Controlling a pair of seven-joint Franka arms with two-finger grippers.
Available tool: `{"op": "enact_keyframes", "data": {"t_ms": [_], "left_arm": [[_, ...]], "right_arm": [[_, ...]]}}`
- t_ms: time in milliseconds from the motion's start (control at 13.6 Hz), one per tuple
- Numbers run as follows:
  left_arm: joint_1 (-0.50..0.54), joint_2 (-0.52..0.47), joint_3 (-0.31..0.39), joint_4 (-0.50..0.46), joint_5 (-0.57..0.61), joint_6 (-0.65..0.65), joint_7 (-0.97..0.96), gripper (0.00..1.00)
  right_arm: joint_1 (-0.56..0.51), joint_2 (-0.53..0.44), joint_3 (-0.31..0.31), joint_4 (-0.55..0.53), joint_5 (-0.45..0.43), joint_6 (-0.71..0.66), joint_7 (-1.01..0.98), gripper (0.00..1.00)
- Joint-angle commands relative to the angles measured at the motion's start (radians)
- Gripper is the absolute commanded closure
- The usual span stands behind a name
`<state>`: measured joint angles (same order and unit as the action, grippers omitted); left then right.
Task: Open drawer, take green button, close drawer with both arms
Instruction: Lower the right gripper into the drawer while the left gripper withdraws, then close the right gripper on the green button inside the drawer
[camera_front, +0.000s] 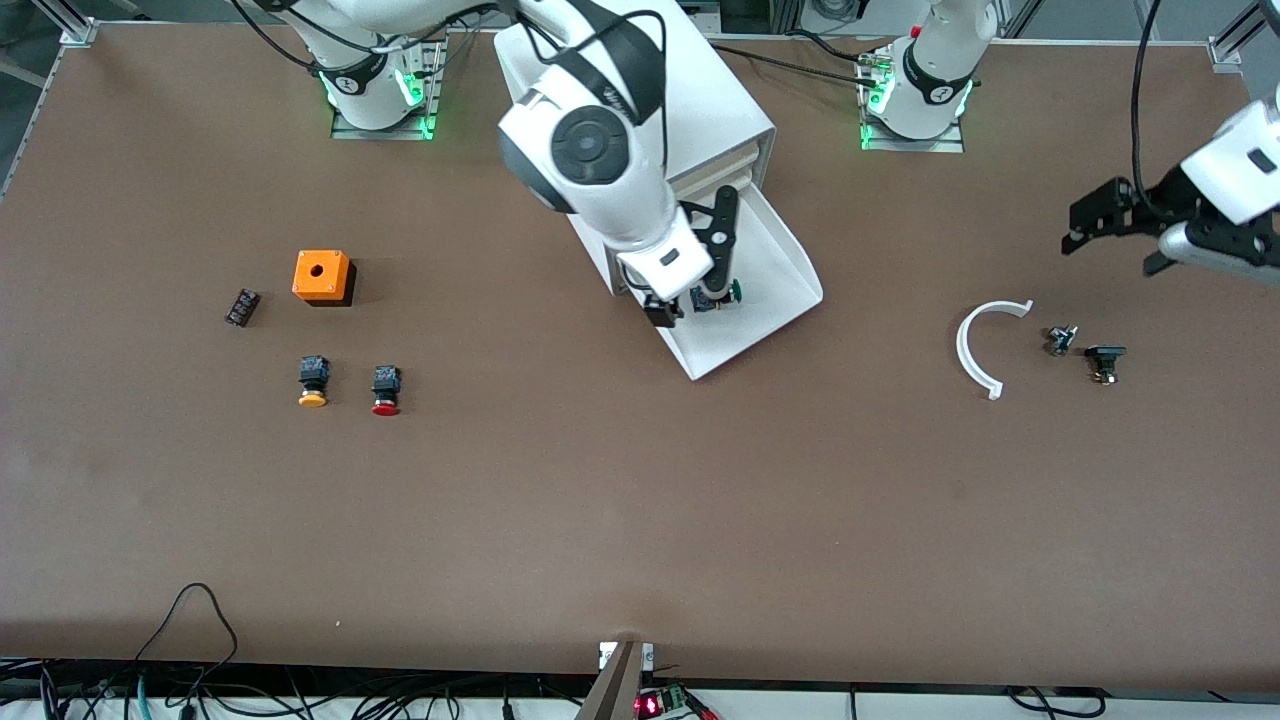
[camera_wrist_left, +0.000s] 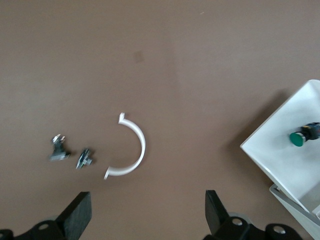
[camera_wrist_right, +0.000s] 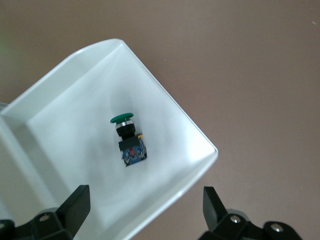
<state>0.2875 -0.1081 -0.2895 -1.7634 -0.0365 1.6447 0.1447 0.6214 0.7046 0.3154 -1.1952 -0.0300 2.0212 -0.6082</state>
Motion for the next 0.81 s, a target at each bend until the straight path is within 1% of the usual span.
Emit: {"op": "enact_keyframes", "data": {"t_ms": [0, 147, 220, 367, 440, 734], "left_arm": [[-0.059, 0.021, 0.009, 0.015, 0.107, -0.039, -0.176, 0.00], [-0.048, 0.044, 0.010, 0.022, 0.104, -0.039, -0.183, 0.00], [-0.039, 0.057, 0.010, 0.033, 0.101, -0.039, -0.185, 0.00], [-0.031, 0.058, 0.004, 0.036, 0.096, -0.039, -0.186, 0.00], [-0.031, 0.056, -0.003, 0.038, 0.096, -0.039, -0.188, 0.00], [-0.033, 0.053, -0.007, 0.039, 0.095, -0.040, -0.188, 0.00]], "right_arm": [[0.081, 0.071, -0.012, 0.045, -0.086, 0.033, -0.004, 0.00], [0.130, 0.090, -0.056, 0.043, -0.097, 0.040, -0.004, 0.00], [0.150, 0.092, -0.074, 0.039, -0.128, 0.036, -0.005, 0.00], [0.156, 0.096, -0.075, 0.022, -0.194, 0.030, -0.008, 0.00], [0.156, 0.096, -0.075, -0.004, -0.215, 0.030, -0.008, 0.00], [0.173, 0.130, -0.075, -0.017, -0.228, 0.048, 0.024, 0.00]]}}
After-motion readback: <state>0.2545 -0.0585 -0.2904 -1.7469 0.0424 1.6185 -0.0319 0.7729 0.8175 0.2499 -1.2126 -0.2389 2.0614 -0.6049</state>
